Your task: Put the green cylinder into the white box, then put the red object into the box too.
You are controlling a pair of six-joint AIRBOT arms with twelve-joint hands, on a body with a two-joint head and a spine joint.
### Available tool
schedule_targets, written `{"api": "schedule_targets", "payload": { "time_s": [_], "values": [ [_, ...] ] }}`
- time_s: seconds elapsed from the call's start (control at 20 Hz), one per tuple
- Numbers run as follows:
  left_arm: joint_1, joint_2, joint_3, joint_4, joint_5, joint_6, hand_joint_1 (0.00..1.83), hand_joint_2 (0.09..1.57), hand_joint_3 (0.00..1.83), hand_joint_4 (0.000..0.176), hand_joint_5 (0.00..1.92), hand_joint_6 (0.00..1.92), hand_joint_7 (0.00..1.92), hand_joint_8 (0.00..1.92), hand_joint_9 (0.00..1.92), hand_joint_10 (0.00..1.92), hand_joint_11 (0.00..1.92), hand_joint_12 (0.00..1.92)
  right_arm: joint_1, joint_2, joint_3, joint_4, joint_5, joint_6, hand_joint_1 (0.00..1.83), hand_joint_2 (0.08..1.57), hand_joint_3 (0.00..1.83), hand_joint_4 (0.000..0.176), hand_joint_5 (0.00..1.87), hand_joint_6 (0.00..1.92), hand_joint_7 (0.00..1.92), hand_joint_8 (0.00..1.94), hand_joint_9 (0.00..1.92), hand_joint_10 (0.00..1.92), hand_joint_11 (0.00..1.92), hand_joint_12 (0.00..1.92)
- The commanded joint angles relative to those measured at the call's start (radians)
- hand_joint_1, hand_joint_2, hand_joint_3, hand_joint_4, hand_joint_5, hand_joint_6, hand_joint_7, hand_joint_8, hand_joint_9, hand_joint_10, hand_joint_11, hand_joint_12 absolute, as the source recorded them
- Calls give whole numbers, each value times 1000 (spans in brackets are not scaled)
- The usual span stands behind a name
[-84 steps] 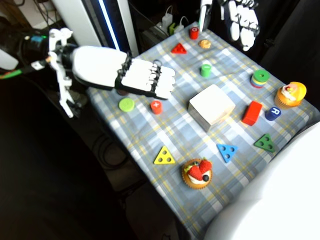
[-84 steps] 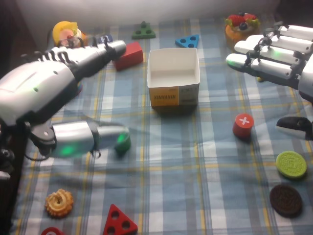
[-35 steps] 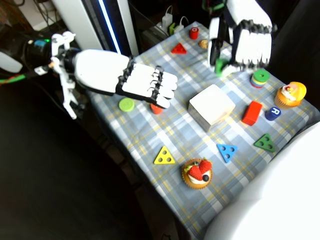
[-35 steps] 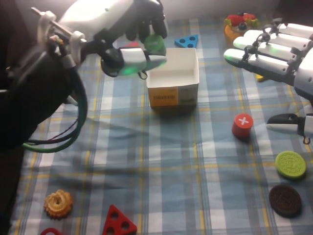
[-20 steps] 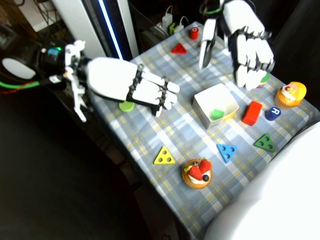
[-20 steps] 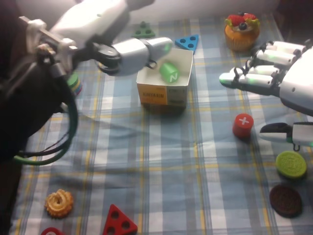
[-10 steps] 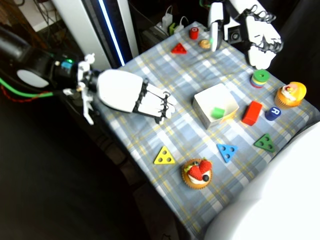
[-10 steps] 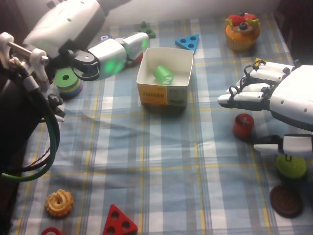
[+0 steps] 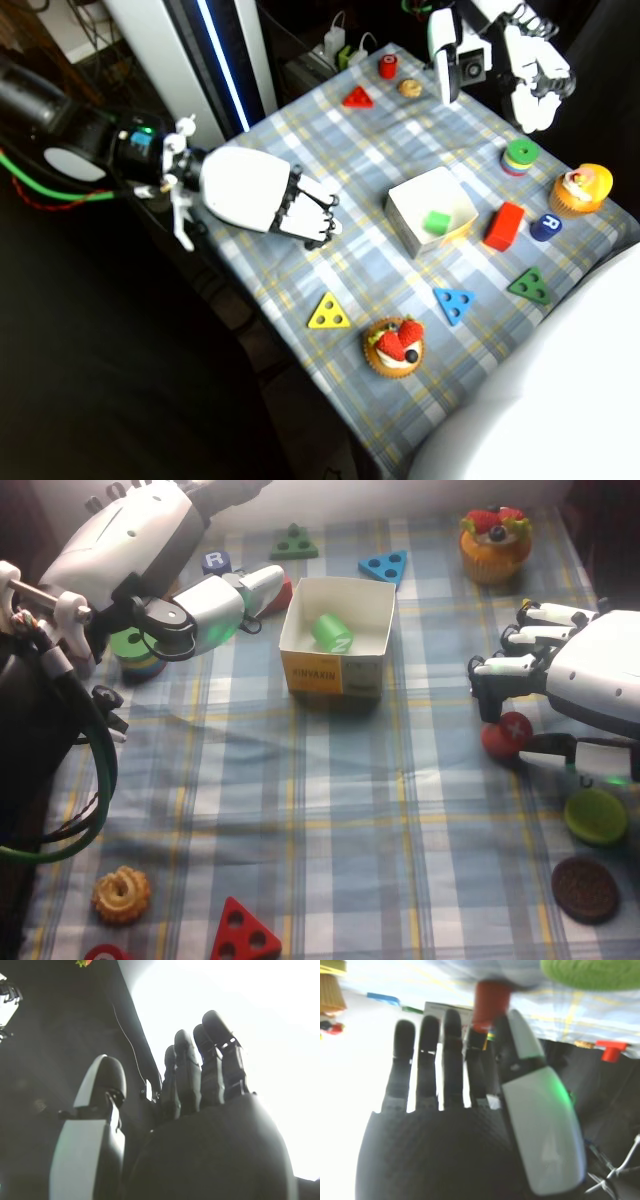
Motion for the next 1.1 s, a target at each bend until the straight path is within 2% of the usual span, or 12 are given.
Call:
{"api": "schedule_targets", "payload": {
  "time_s": [0.0, 0.1, 0.2, 0.35, 0.4, 0.55, 0.65, 0.7, 0.85, 0.95, 1.0, 1.05],
  "values": [
    [-4, 10, -2, 39, -118, -6, 703, 1340, 1, 0, 313, 0, 342, 0, 102, 515, 0, 1244, 8, -3, 2, 0, 120, 7, 1126, 1296, 0, 0, 573, 1554, 766, 1436, 360, 1563, 0, 1899],
    [3, 13, -4, 38, -125, -6, 659, 1342, 0, 0, 310, 1, 341, 2, 125, 449, 0, 1243, 8, 5, 0, 0, 138, 13, 1281, 1267, 8, 0, 589, 1516, 831, 1351, 526, 1618, 0, 1911],
    [10, 19, -11, 38, -134, -6, 619, 1344, 1, 3, 296, 0, 326, 0, 110, 432, 0, 1298, 14, 27, -8, -6, 170, 23, 1159, 1263, 3, 0, 607, 1515, 821, 1338, 409, 1515, 0, 1921],
    [28, 27, -23, 34, -153, -6, 627, 1334, 0, 0, 319, 6, 339, 2, 117, 414, 0, 1240, 53, 54, -12, -40, 232, 67, 1103, 1308, 7, 7, 593, 1555, 697, 1525, 315, 1721, 0, 1921],
    [33, 29, -26, 33, -156, -7, 609, 1344, 1, 0, 302, 6, 308, 2, 105, 371, 0, 1107, 66, 57, -9, -50, 242, 78, 1107, 1310, 1, 0, 592, 1520, 697, 1560, 331, 1717, 4, 1921],
    [49, 30, -32, 21, -175, -8, 590, 1350, 3, 2, 304, 5, 309, 2, 102, 378, 0, 1124, 117, 50, 5, -73, 250, 82, 1102, 1318, 1, 0, 568, 1551, 690, 1553, 341, 1634, 29, 1921],
    [64, 34, -37, 14, -191, -16, 556, 1361, 1, 12, 302, 2, 314, 1, 84, 457, 0, 1191, 172, 23, 30, -97, 237, 82, 1099, 1315, 0, 11, 579, 1579, 692, 1505, 396, 1593, 153, 1921],
    [72, 37, -40, 10, -197, -18, 536, 1362, 1, 35, 298, 0, 305, 1, 67, 478, 0, 1146, 205, 1, 45, -113, 225, 82, 1096, 1315, 0, 18, 589, 1582, 679, 1505, 415, 1550, 212, 1921],
    [88, 43, -43, -4, -203, -21, 598, 1356, 0, 11, 328, 5, 342, 5, 14, 766, 0, 1453, 290, -63, 94, -151, 180, 82, 1090, 1320, 2, 24, 600, 1579, 650, 1527, 419, 1477, 226, 1903],
    [93, 43, -43, -11, -209, -23, 579, 1353, 0, 12, 334, 5, 347, 5, 10, 789, 0, 1451, 331, -116, 132, -166, 149, 82, 1082, 1331, 2, 26, 593, 1591, 619, 1572, 391, 1488, 197, 1887],
    [95, 42, -43, -11, -210, -24, 588, 1351, 0, 1, 344, 8, 361, 8, 20, 806, 0, 1514, 343, -138, 148, -170, 134, 82, 1235, 1325, 1, 0, 587, 1654, 640, 1535, 474, 1621, 148, 1834],
    [99, 42, -43, -13, -209, -25, 558, 1347, 0, 16, 344, 6, 368, 8, 20, 801, 0, 1496, 356, -168, 172, -170, 112, 82, 1129, 1320, 0, 0, 563, 1621, 686, 1504, 410, 1521, 88, 1854]
  ]
}}
